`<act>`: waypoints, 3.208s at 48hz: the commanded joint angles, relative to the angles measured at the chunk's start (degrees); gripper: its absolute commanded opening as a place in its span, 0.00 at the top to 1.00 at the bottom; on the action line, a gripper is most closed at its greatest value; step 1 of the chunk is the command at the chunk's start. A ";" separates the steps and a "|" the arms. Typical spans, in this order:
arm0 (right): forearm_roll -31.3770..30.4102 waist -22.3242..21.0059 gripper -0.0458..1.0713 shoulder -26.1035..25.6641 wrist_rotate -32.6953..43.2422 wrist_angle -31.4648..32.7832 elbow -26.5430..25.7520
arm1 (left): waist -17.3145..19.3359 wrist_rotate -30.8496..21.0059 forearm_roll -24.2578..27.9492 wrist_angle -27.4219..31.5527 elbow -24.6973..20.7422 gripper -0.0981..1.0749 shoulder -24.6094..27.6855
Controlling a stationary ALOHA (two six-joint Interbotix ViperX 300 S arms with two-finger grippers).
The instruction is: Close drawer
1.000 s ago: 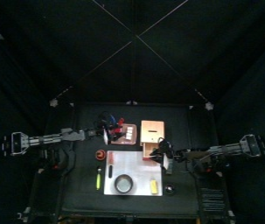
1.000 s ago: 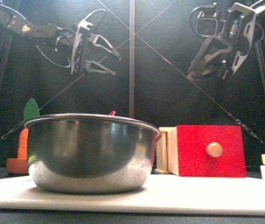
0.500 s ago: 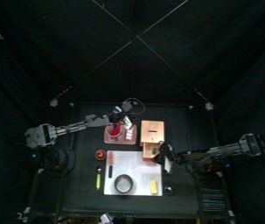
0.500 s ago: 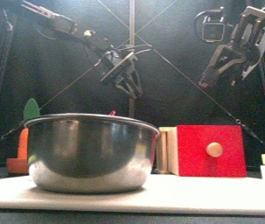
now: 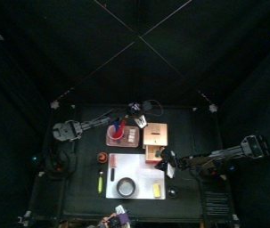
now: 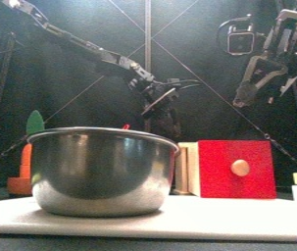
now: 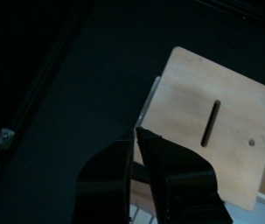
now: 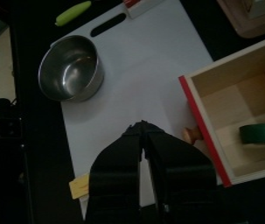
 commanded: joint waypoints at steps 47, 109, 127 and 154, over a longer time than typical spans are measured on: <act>4.22 0.97 0.66 13.36 -0.26 0.35 -3.60 | 1.49 4.39 -0.79 0.00 -7.12 0.45 7.82; -12.57 -14.15 0.66 18.11 -0.62 15.56 -7.12 | 0.79 4.83 -1.93 2.02 -5.27 0.45 7.38; -13.45 -16.96 0.66 17.49 -0.26 15.29 -7.73 | 0.79 4.83 -1.93 2.02 -5.01 0.45 7.38; -11.34 -12.04 0.66 16.44 0.00 13.01 -12.13 | 1.23 4.57 -1.76 1.05 -5.01 0.46 6.50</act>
